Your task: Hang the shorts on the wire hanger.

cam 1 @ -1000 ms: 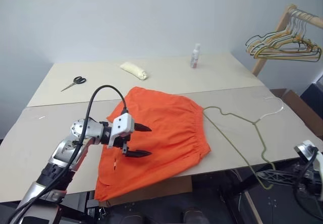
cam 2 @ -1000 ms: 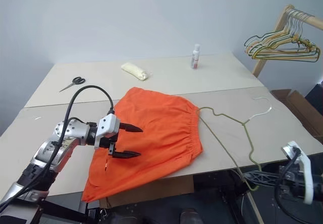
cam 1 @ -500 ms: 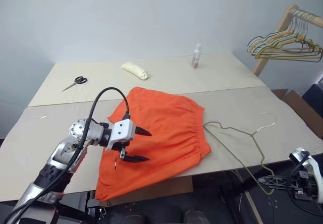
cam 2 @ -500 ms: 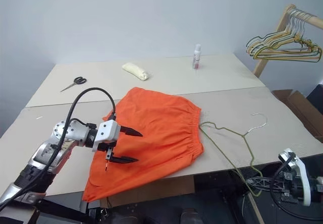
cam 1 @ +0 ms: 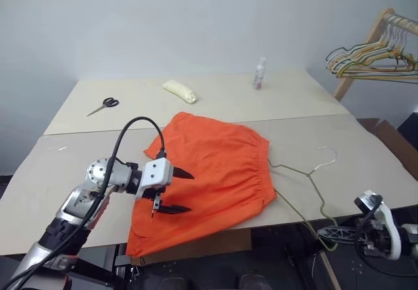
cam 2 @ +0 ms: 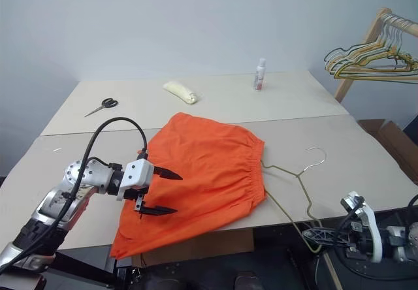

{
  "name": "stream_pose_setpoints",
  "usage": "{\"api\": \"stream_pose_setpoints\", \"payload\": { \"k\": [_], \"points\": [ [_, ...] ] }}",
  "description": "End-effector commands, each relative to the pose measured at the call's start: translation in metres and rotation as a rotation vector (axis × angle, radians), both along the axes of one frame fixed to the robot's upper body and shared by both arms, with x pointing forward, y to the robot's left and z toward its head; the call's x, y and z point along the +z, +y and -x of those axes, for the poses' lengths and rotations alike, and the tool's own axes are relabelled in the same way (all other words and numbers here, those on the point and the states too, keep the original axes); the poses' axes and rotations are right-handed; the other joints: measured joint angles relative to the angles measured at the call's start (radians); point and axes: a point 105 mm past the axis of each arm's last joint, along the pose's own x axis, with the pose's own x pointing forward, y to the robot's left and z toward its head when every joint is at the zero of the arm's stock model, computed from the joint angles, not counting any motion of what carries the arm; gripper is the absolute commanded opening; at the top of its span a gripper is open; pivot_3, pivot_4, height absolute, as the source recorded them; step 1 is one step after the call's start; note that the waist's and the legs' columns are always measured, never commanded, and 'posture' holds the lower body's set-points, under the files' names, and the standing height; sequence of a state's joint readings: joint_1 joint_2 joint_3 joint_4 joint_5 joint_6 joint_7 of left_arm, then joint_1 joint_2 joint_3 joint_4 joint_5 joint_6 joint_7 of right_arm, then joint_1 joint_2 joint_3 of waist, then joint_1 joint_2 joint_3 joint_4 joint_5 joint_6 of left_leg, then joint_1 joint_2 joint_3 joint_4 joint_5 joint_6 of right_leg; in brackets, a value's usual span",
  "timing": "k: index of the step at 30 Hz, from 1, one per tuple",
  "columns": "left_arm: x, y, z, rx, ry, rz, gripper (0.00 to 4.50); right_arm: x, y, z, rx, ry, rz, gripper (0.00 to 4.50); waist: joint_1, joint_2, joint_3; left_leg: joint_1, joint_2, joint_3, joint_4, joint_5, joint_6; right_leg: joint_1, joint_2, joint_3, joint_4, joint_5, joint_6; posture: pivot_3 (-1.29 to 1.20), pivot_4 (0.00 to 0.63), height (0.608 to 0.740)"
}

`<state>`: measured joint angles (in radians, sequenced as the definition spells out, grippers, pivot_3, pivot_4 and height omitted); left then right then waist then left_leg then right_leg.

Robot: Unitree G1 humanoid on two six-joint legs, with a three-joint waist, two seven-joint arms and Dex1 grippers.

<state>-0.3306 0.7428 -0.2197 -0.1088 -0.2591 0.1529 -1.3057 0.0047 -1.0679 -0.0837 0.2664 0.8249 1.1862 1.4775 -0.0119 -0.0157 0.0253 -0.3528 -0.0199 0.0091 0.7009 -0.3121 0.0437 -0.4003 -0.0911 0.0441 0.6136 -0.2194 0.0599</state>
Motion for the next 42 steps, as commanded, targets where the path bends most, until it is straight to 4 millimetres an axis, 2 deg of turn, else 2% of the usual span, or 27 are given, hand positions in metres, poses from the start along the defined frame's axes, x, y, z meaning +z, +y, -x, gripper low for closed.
{"api": "stream_pose_setpoints", "payload": {
  "k": [1,5,10,18,22,25,30,37,42],
  "points": [
    [0.009,0.000,0.001,-0.004,-0.034,0.004,4.45,0.005,-0.002,-0.022,-0.021,-0.057,0.002,0.00,-0.002,0.001,0.000,0.000,0.000,0.000,0.000,0.000,0.000,0.000,0.000,0.000,0.000,0.000,0.000,-0.01,0.000,0.740],
    [0.009,0.001,0.001,0.000,-0.039,-0.006,4.45,0.000,0.004,-0.036,0.009,-0.072,0.006,0.00,0.002,0.001,-0.001,0.000,0.000,0.000,0.000,0.000,0.000,0.000,0.000,0.000,0.000,0.000,0.000,0.01,0.000,0.740],
    [0.019,-0.002,0.006,-0.011,-0.032,0.045,4.45,-0.005,0.011,-0.047,0.048,-0.064,-0.001,0.00,0.015,0.001,-0.001,-0.001,-0.001,0.000,0.000,0.000,0.000,-0.001,-0.001,0.000,0.001,0.000,0.000,0.03,0.000,0.740],
    [0.018,-0.003,0.008,0.003,-0.032,0.058,4.45,-0.006,0.008,-0.073,0.005,-0.068,0.010,0.00,0.024,0.002,-0.001,-0.001,-0.001,0.000,0.000,0.000,0.000,-0.001,-0.001,0.000,0.001,0.001,-0.001,0.05,0.000,0.740],
    [0.017,-0.004,0.007,0.011,-0.041,0.055,4.45,-0.013,0.016,-0.089,-0.026,-0.070,0.035,0.00,0.021,0.002,-0.001,0.000,-0.001,-0.001,0.000,0.000,0.000,-0.001,-0.001,0.000,0.001,0.002,-0.002,0.06,0.000,0.740],
    [0.016,-0.003,0.008,0.014,-0.039,0.055,4.45,-0.009,0.017,-0.098,-0.054,-0.084,0.019,0.00,0.022,0.002,-0.002,0.000,-0.001,-0.001,0.000,0.000,0.000,-0.001,0.000,-0.001,0.001,0.002,-0.002,0.06,0.000,0.740],
    [0.014,-0.003,0.009,0.014,-0.034,0.055,4.45,0.002,0.019,-0.104,-0.037,-0.117,-0.016,0.00,0.025,0.002,-0.002,-0.001,-0.002,-0.001,0.000,0.000,0.000,-0.002,-0.001,-0.001,0.001,0.002,-0.002,0.06,0.000,0.740],
    [0.013,-0.004,0.010,0.006,-0.029,0.052,4.45,0.010,0.028,-0.089,0.086,-0.147,-0.033,0.00,0.026,0.002,-0.002,-0.001,-0.002,-0.002,0.000,0.000,-0.001,-0.002,-0.002,-0.001,0.001,0.002,-0.002,0.06,0.000,0.740],
    [0.009,-0.005,0.008,0.004,-0.035,0.030,4.45,0.010,0.017,-0.101,0.020,-0.165,-0.003,0.00,0.022,0.003,-0.002,-0.001,-0.002,-0.002,0.000,0.000,-0.001,-0.002,-0.001,-0.001,0.001,0.002,-0.002,0.06,0.000,0.740]
  ]
}}
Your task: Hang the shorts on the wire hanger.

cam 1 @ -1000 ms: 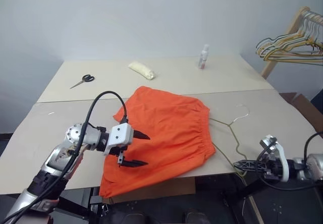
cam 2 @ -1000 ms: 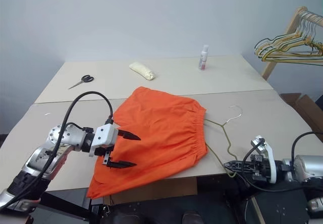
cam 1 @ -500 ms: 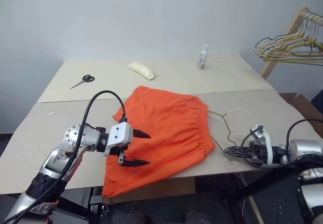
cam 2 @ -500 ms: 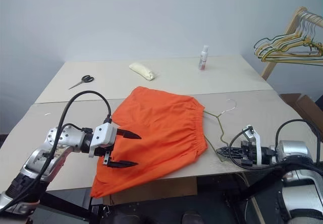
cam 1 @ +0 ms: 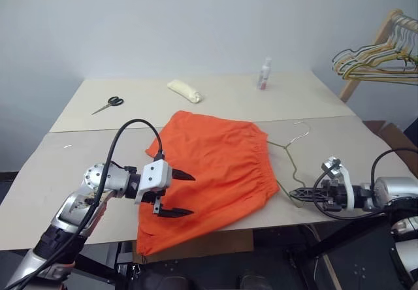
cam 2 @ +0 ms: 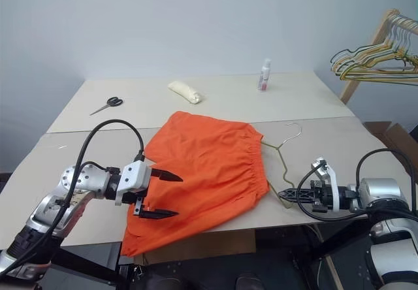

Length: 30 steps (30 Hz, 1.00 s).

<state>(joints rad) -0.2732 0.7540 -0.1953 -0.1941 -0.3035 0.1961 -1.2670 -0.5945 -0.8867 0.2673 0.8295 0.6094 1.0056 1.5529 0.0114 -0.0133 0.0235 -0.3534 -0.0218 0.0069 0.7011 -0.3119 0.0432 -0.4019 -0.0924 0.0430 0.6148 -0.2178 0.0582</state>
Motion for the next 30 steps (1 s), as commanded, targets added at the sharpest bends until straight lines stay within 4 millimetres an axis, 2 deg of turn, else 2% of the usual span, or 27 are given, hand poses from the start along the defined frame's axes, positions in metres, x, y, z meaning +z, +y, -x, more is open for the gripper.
{"api": "stream_pose_setpoints", "payload": {
  "k": [1,5,9,12,16,19,25,27,30],
  "points": [
    [0.005,-0.002,-0.002,-0.016,-0.048,-0.016,4.45,0.017,-0.004,-0.018,-0.032,-0.089,-0.033,0.00,-0.001,0.000,0.000,0.000,0.000,0.000,0.000,0.000,0.000,0.000,0.000,0.000,0.000,0.000,0.000,0.06,0.000,0.740],
    [0.004,-0.003,-0.002,-0.018,-0.053,-0.020,4.45,0.009,-0.004,-0.029,-0.067,-0.084,0.022,0.00,0.000,0.000,0.000,0.000,0.000,0.000,0.000,0.000,0.000,0.000,0.001,0.000,0.000,0.000,0.000,0.06,0.000,0.740],
    [0.004,-0.003,-0.003,-0.018,-0.056,-0.020,4.45,0.000,0.004,-0.032,-0.024,-0.091,0.060,0.00,0.002,0.000,0.000,-0.001,-0.001,0.000,0.000,0.000,0.000,-0.001,0.000,0.000,0.000,0.000,0.000,0.07,0.000,0.740],
    [0.004,-0.004,-0.003,-0.014,-0.061,-0.018,4.45,0.003,0.007,-0.041,-0.011,-0.208,0.082,0.00,0.001,0.000,0.000,-0.001,-0.001,0.000,0.000,0.000,-0.001,0.000,0.000,0.000,0.000,0.000,0.000,0.07,0.000,0.740],
    [0.006,-0.004,-0.004,0.000,-0.072,-0.006,4.45,0.012,0.004,-0.052,0.030,-0.484,0.182,0.00,0.001,0.001,0.000,-0.001,-0.001,-0.001,-0.001,0.000,-0.001,-0.001,0.000,0.000,0.001,0.000,0.000,0.07,0.000,0.740],
    [0.007,0.000,-0.007,0.019,-0.082,-0.012,4.45,0.023,0.005,-0.052,0.107,-0.640,0.258,0.00,0.001,0.001,0.000,-0.001,-0.001,-0.001,-0.001,0.000,-0.001,-0.001,0.000,0.000,0.001,0.000,0.000,0.07,0.000,0.740],
    [0.011,0.004,-0.020,0.046,-0.126,-0.022,4.45,0.056,0.019,-0.042,0.234,-0.979,0.378,0.00,0.003,0.001,0.000,-0.001,-0.001,-0.001,-0.001,0.000,-0.001,-0.002,0.000,0.000,0.001,0.000,0.000,0.04,0.000,0.740],
    [0.014,0.005,-0.026,0.059,-0.153,-0.019,4.45,0.062,0.023,-0.037,0.259,-1.026,0.396,0.00,0.002,0.001,0.000,-0.001,-0.001,-0.001,-0.001,0.000,-0.001,-0.001,0.000,0.000,0.001,0.000,0.000,0.03,0.000,0.740],
    [0.033,0.005,-0.047,0.115,-0.229,0.039,4.45,0.077,0.033,-0.029,0.303,-1.136,0.418,0.00,0.002,0.001,0.000,-0.001,-0.001,-0.001,-0.001,0.000,-0.001,-0.001,0.000,0.000,0.001,0.000,0.000,0.02,0.000,0.740]
  ]
}}
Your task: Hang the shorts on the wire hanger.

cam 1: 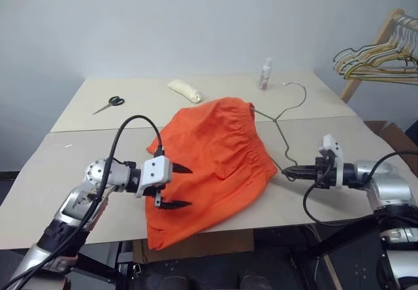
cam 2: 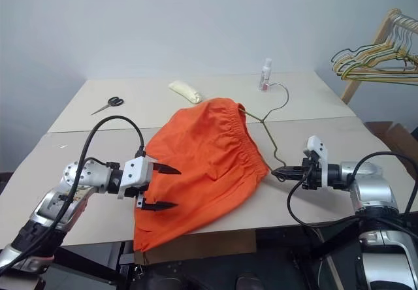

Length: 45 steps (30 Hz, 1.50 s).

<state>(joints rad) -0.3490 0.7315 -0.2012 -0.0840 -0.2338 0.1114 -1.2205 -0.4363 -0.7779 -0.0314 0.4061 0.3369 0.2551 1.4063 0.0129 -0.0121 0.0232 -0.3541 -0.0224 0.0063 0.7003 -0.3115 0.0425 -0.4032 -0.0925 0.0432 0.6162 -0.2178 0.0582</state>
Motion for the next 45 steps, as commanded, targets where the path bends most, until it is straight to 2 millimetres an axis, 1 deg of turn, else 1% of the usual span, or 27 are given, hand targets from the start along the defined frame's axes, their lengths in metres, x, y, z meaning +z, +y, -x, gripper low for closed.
{"api": "stream_pose_setpoints", "payload": {
  "k": [1,3,5,6,8,10,11,13,16,18,20,23,27,29,31,37,41,45],
  "points": [
    [0.036,0.000,-0.028,0.069,-0.151,0.086,4.45,0.038,0.010,0.004,0.055,-0.194,0.025,0.00,0.002,0.000,0.000,0.000,0.000,0.000,0.000,0.000,0.000,0.000,0.000,0.000,0.000,0.000,0.000,0.02,0.000,0.740],
    [0.058,0.001,-0.045,0.113,-0.226,0.142,4.45,0.041,0.016,0.008,0.081,-0.243,0.083,0.00,0.001,0.000,0.000,0.000,0.000,0.000,0.001,0.000,0.000,0.000,0.000,0.000,0.000,0.000,0.000,0.01,0.000,0.740],
    [0.089,0.003,-0.061,0.144,-0.282,0.235,4.45,0.042,0.022,0.012,0.119,-0.293,0.159,0.00,0.001,0.000,0.000,0.000,0.000,0.000,0.001,0.000,0.000,0.000,0.000,-0.001,0.000,0.000,0.000,0.00,0.000,0.740],
    [0.107,0.004,-0.065,0.142,-0.293,0.291,4.45,0.042,0.025,0.014,0.131,-0.310,0.188,0.00,0.000,0.000,0.000,0.000,-0.001,0.000,0.001,0.000,0.000,0.000,0.000,-0.001,0.000,0.000,0.000,0.00,0.000,0.740],
    [0.135,0.008,-0.068,0.116,-0.303,0.373,4.45,0.044,0.029,0.015,0.135,-0.324,0.206,0.00,-0.002,-0.001,0.000,-0.001,-0.001,0.000,0.001,0.000,0.000,0.000,0.000,-0.001,0.000,0.000,0.000,-0.01,0.000,0.740],
    [0.160,0.013,-0.066,0.054,-0.306,0.405,4.45,0.046,0.032,0.015,0.133,-0.341,0.232,0.00,-0.007,-0.001,0.000,-0.001,-0.002,0.000,0.002,0.000,0.000,0.000,0.001,-0.001,-0.001,0.000,0.000,-0.01,0.000,0.740],
    [0.169,0.014,-0.064,0.016,-0.302,0.406,4.45,0.046,0.033,0.015,0.133,-0.341,0.244,0.00,-0.012,-0.001,0.000,-0.002,-0.003,0.000,0.002,0.000,0.000,-0.001,0.001,-0.001,-0.001,0.000,0.000,-0.01,0.000,0.740],
    [0.177,0.014,-0.059,-0.057,-0.271,0.387,4.45,0.048,0.036,0.014,0.132,-0.348,0.252,0.00,-0.018,-0.001,0.000,-0.001,-0.003,0.001,0.002,0.000,0.000,0.000,0.001,-0.001,-0.001,0.000,0.000,-0.01,0.000,0.740],
    [0.180,0.014,-0.051,-0.174,-0.208,0.338,4.45,0.049,0.039,0.012,0.127,-0.353,0.265,0.00,-0.026,-0.001,0.000,-0.001,-0.003,0.001,0.002,0.000,0.000,0.001,0.002,-0.001,-0.001,0.000,0.000,-0.02,0.000,0.740],
    [0.176,0.014,-0.050,-0.215,-0.184,0.286,4.45,0.050,0.041,0.012,0.124,-0.353,0.256,0.00,-0.028,-0.001,0.000,0.000,-0.003,0.001,0.003,0.000,0.000,0.001,0.002,-0.001,-0.001,0.000,0.001,-0.02,0.000,0.740],
    [0.166,0.012,-0.056,-0.214,-0.172,0.197,4.45,0.053,0.045,0.010,0.121,-0.364,0.249,0.00,-0.028,-0.001,0.001,-0.001,-0.003,0.000,0.003,0.000,0.000,0.001,0.002,-0.001,-0.001,0.000,0.001,-0.02,0.000,0.740],
    [0.151,0.012,-0.069,-0.190,-0.185,0.073,4.45,0.053,0.049,0.011,0.142,-0.378,0.268,0.00,-0.027,-0.001,0.001,-0.001,-0.003,0.000,0.003,0.000,0.000,0.001,0.002,-0.001,-0.001,0.000,0.001,-0.02,0.000,0.740],
    [0.141,0.006,-0.082,-0.189,-0.214,-0.026,4.45,0.051,0.052,0.012,0.159,-0.379,0.284,0.00,-0.025,-0.002,0.001,-0.001,-0.003,0.000,0.003,0.000,0.000,0.001,0.002,-0.001,-0.001,0.000,0.001,-0.01,0.000,0.740],
    [0.140,0.001,-0.087,-0.197,-0.225,-0.053,4.45,0.048,0.053,0.014,0.178,-0.376,0.312,0.00,-0.024,-0.002,0.001,-0.002,-0.004,0.000,0.004,0.000,0.001,0.000,0.002,-0.001,-0.001,0.000,0.001,-0.02,0.000,0.740],
    [0.138,-0.004,-0.088,-0.212,-0.227,-0.078,4.45,0.049,0.055,0.013,0.175,-0.363,0.298,0.00,-0.025,-0.003,0.002,-0.004,-0.004,0.000,0.005,0.000,0.001,0.000,0.002,-0.001,-0.001,0.000,0.001,-0.02,0.000,0.740],
    [0.134,-0.018,-0.087,-0.271,-0.201,-0.125,4.45,0.050,0.059,0.012,0.192,-0.380,0.329,0.00,-0.027,-0.003,0.002,-0.005,-0.003,0.000,0.005,-0.001,0.001,-0.002,0.002,-0.001,-0.001,0.000,0.002,-0.02,0.000,0.740],
    [0.125,-0.022,-0.085,-0.300,-0.163,-0.193,4.45,0.049,0.062,0.010,0.198,-0.391,0.347,0.00,-0.027,-0.003,0.002,-0.005,-0.003,0.000,0.005,-0.001,0.002,-0.002,0.002,-0.001,-0.001,-0.001,0.002,-0.02,0.000,0.740],
    [0.119,-0.029,-0.086,-0.318,-0.126,-0.210,4.45,0.048,0.064,0.009,0.198,-0.389,0.341,0.00,-0.027,-0.003,0.002,-0.005,-0.003,0.000,0.006,-0.001,0.002,-0.002,0.002,-0.001,-0.001,-0.001,0.002,-0.03,0.000,0.740]
  ]
}}
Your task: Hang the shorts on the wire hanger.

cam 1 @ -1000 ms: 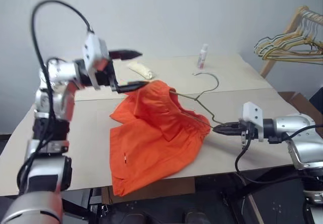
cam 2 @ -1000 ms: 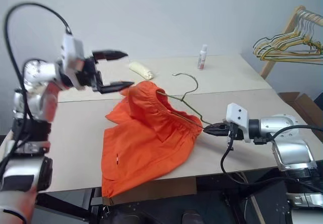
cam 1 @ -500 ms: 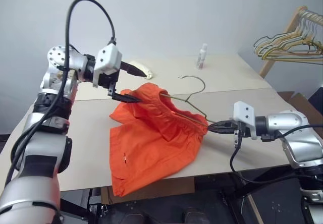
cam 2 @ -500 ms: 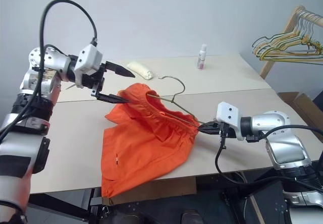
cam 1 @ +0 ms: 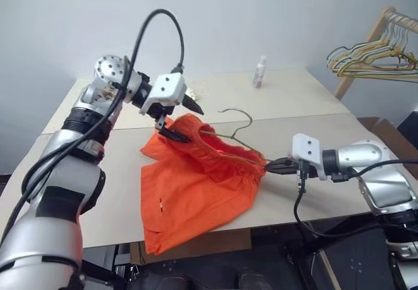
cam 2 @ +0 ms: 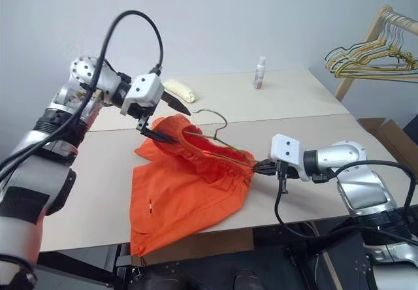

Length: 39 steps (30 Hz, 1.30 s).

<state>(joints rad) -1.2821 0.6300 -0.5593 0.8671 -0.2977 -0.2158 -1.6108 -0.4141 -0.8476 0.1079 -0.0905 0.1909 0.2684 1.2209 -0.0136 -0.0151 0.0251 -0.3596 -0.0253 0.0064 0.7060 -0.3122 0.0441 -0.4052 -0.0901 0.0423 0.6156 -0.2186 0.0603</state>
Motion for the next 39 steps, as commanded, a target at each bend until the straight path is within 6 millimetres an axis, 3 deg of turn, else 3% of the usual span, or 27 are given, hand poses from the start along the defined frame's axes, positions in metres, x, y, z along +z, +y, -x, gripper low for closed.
{"api": "stream_pose_setpoints", "payload": {
  "k": [1,4,15,20,25,31,35,39],
  "points": [
    [0.011,-0.007,0.002,-0.031,-0.013,0.003,4.45,0.015,0.006,-0.002,0.022,-0.068,0.002,0.00,0.000,0.000,0.000,0.000,0.000,0.000,0.000,0.000,0.000,0.000,0.000,0.000,0.000,0.000,0.000,-0.03,0.000,0.740],
    [0.005,-0.008,0.002,-0.038,0.000,-0.025,3.88,0.014,0.006,-0.002,0.027,-0.087,0.021,0.00,0.000,0.000,0.000,-0.001,0.000,0.000,0.001,0.000,0.000,0.000,0.000,0.000,0.000,0.000,0.000,-0.03,0.000,0.740],
    [-0.002,-0.009,0.004,-0.057,0.016,-0.039,0.14,0.011,0.004,-0.006,0.007,-0.101,0.051,0.00,-0.001,0.000,0.000,-0.003,0.001,0.000,0.006,-0.002,0.003,-0.001,0.000,0.000,0.001,0.000,0.001,-0.04,0.000,0.740],
    [-0.004,-0.007,0.002,-0.050,0.003,-0.051,0.03,0.014,0.006,-0.006,0.011,-0.110,0.033,0.00,-0.001,0.000,0.000,-0.004,0.001,0.000,0.006,-0.002,0.003,-0.001,0.000,0.000,0.001,0.000,0.001,-0.04,0.000,0.740],
    [-0.009,-0.004,-0.003,-0.045,-0.046,-0.087,0.03,0.033,0.018,-0.005,0.041,-0.192,-0.081,0.00,-0.002,0.000,0.000,-0.004,0.000,0.000,0.006,-0.002,0.003,-0.001,0.001,0.000,0.001,0.000,0.001,-0.03,0.000,0.740],
    [-0.006,0.001,-0.007,-0.019,-0.072,-0.060,0.00,0.039,0.016,-0.003,0.026,-0.220,-0.095,1.82,0.001,0.000,0.000,-0.005,0.000,-0.001,0.007,-0.002,0.003,-0.001,0.000,-0.001,0.000,0.000,0.001,-0.04,0.000,0.740],
    [0.005,0.007,-0.009,0.009,-0.103,-0.015,0.00,0.044,-0.002,-0.005,-0.050,-0.226,-0.109,3.21,0.001,0.000,0.000,-0.005,0.000,-0.001,0.007,-0.002,0.003,-0.001,0.000,-0.001,0.000,0.000,0.002,-0.04,0.000,0.740],
    [0.015,0.016,-0.012,0.050,-0.126,0.023,0.00,0.052,-0.031,0.000,-0.181,-0.227,-0.177,3.21,0.003,0.000,0.000,-0.006,0.000,-0.001,0.007,-0.002,0.003,-0.001,0.000,-0.001,0.000,0.000,0.002,-0.03,0.000,0.740]
  ]
}}
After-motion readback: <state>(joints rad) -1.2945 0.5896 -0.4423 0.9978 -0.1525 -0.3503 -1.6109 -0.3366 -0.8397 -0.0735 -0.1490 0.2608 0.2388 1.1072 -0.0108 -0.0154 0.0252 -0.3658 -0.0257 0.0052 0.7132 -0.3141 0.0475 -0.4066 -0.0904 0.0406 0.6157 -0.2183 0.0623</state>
